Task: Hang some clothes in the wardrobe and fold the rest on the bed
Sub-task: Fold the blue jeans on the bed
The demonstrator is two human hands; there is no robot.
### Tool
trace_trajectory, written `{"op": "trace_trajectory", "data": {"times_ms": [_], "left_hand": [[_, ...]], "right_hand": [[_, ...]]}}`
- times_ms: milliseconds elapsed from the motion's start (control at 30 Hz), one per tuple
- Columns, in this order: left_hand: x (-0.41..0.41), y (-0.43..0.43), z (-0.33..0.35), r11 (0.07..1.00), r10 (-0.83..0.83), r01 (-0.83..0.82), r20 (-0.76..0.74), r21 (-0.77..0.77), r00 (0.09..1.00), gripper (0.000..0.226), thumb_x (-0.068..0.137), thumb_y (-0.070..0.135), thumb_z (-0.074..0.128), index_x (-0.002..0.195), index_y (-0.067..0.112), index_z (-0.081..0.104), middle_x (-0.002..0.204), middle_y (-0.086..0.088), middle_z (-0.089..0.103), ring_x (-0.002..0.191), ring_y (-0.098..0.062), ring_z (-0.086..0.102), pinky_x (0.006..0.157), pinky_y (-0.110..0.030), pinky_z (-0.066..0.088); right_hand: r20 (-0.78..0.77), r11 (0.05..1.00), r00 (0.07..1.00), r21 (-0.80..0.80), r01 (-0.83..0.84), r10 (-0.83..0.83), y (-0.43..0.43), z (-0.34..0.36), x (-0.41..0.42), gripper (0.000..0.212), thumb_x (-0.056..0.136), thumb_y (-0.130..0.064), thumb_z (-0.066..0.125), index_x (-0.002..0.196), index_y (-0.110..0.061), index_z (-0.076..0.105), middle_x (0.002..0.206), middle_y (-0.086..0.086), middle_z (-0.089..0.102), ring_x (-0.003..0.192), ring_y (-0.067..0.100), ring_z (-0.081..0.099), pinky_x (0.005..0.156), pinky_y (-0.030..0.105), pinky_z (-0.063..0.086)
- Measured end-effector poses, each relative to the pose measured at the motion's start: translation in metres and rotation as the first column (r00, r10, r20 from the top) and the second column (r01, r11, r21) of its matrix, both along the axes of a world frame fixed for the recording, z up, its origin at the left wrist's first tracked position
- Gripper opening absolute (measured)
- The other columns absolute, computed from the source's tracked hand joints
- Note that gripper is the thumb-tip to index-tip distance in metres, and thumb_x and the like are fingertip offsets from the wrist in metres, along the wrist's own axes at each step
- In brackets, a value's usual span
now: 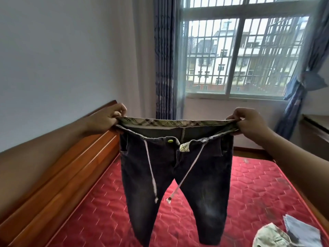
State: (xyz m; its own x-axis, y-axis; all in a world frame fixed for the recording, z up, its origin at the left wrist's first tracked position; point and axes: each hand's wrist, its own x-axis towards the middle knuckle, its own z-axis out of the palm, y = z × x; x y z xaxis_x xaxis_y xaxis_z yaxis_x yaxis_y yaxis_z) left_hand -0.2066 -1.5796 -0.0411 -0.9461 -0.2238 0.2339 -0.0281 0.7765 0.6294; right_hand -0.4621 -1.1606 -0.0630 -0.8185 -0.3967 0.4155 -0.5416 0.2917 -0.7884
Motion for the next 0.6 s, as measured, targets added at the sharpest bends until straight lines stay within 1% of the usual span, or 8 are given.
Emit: {"op": "trace_trajectory", "data": {"times_ms": [100, 167, 267, 333, 400, 500, 567, 600], "left_hand": [[0.001, 0.003, 0.013, 0.999, -0.019, 0.017, -0.043, -0.05, 0.999, 0.041, 0.084, -0.02, 0.04, 0.083, 0.014, 0.062, 0.104, -0.02, 0.064, 0.094, -0.042, 0.064, 0.089, -0.065, 0.053], [0.0, 0.008, 0.022, 0.998, -0.023, 0.02, -0.044, -0.051, 0.999, 0.048, 0.084, -0.02, 0.039, 0.078, 0.014, 0.071, 0.108, -0.015, 0.069, 0.104, -0.029, 0.066, 0.099, -0.055, 0.051], [0.0, 0.01, 0.031, 0.997, -0.018, 0.016, -0.018, -0.069, 1.0, 0.05, 0.092, -0.015, 0.042, 0.091, 0.017, 0.08, 0.114, -0.003, 0.071, 0.111, -0.019, 0.065, 0.102, -0.039, 0.05], [0.003, 0.01, 0.036, 0.986, -0.037, 0.039, 0.017, -0.164, 0.999, 0.04, 0.093, -0.005, 0.056, 0.099, 0.027, 0.078, 0.106, 0.012, 0.07, 0.104, -0.007, 0.065, 0.093, -0.026, 0.048], [0.005, 0.009, 0.037, 0.959, -0.063, 0.074, 0.047, -0.272, 0.997, 0.029, 0.087, 0.007, 0.074, 0.103, 0.031, 0.077, 0.1, 0.016, 0.067, 0.095, -0.003, 0.065, 0.085, -0.021, 0.049], [0.006, 0.008, 0.034, 0.914, -0.055, 0.035, -0.039, -0.405, 0.998, 0.024, 0.084, 0.013, 0.08, 0.095, 0.034, 0.075, 0.091, 0.012, 0.065, 0.082, -0.004, 0.066, 0.077, -0.028, 0.052], [0.007, 0.007, 0.034, 0.921, -0.024, -0.025, -0.119, -0.388, 0.993, 0.026, 0.085, 0.017, 0.078, 0.088, 0.041, 0.071, 0.083, 0.015, 0.065, 0.075, 0.0, 0.064, 0.069, -0.026, 0.048], [0.007, 0.005, 0.035, 0.921, -0.002, -0.058, -0.153, -0.385, 0.988, 0.026, 0.085, 0.021, 0.079, 0.086, 0.045, 0.069, 0.08, 0.016, 0.065, 0.075, 0.002, 0.062, 0.067, -0.026, 0.045]], "right_hand": [[-0.067, 0.999, 0.997, 0.015, -0.033, 0.034, 0.008, 0.004, -0.001, 0.043, 0.071, 0.026, 0.039, 0.057, -0.009, 0.059, 0.107, 0.021, 0.072, 0.102, 0.029, 0.067, 0.083, 0.038, 0.057], [-0.1, 0.997, 0.993, 0.059, -0.057, 0.063, 0.012, 0.004, -0.001, 0.05, 0.072, 0.028, 0.039, 0.061, -0.01, 0.07, 0.116, 0.016, 0.069, 0.11, 0.027, 0.063, 0.094, 0.036, 0.052], [-0.195, 0.983, 0.975, 0.172, -0.071, 0.105, 0.015, 0.002, 0.004, 0.053, 0.078, 0.029, 0.042, 0.078, -0.009, 0.079, 0.12, 0.015, 0.064, 0.114, 0.028, 0.06, 0.105, 0.04, 0.046], [-0.317, 0.953, 0.94, 0.3, -0.03, 0.13, 0.02, -0.002, 0.008, 0.037, 0.085, 0.019, 0.052, 0.091, -0.004, 0.08, 0.12, 0.015, 0.06, 0.113, 0.031, 0.06, 0.106, 0.04, 0.045], [-0.45, 0.883, 0.867, 0.468, 0.025, 0.214, 0.03, -0.006, 0.015, 0.019, 0.089, -0.006, 0.066, 0.102, -0.011, 0.079, 0.124, 0.008, 0.054, 0.114, 0.026, 0.058, 0.106, 0.034, 0.043], [-0.634, 0.768, 0.699, 0.612, 0.192, 0.33, 0.041, -0.017, 0.022, 0.033, 0.084, -0.042, 0.075, 0.101, -0.014, 0.073, 0.128, 0.008, 0.049, 0.116, 0.026, 0.055, 0.098, 0.04, 0.053], [-0.745, 0.805, 0.59, 0.537, 0.252, 0.311, 0.039, -0.024, 0.022, 0.027, 0.085, -0.035, 0.073, 0.093, -0.009, 0.069, 0.122, 0.014, 0.054, 0.106, 0.036, 0.061, 0.083, 0.047, 0.059], [-0.761, 0.831, 0.59, 0.494, 0.258, 0.27, 0.036, -0.022, 0.021, 0.023, 0.088, -0.03, 0.072, 0.092, -0.008, 0.068, 0.12, 0.016, 0.055, 0.1, 0.039, 0.063, 0.079, 0.049, 0.059]]}}
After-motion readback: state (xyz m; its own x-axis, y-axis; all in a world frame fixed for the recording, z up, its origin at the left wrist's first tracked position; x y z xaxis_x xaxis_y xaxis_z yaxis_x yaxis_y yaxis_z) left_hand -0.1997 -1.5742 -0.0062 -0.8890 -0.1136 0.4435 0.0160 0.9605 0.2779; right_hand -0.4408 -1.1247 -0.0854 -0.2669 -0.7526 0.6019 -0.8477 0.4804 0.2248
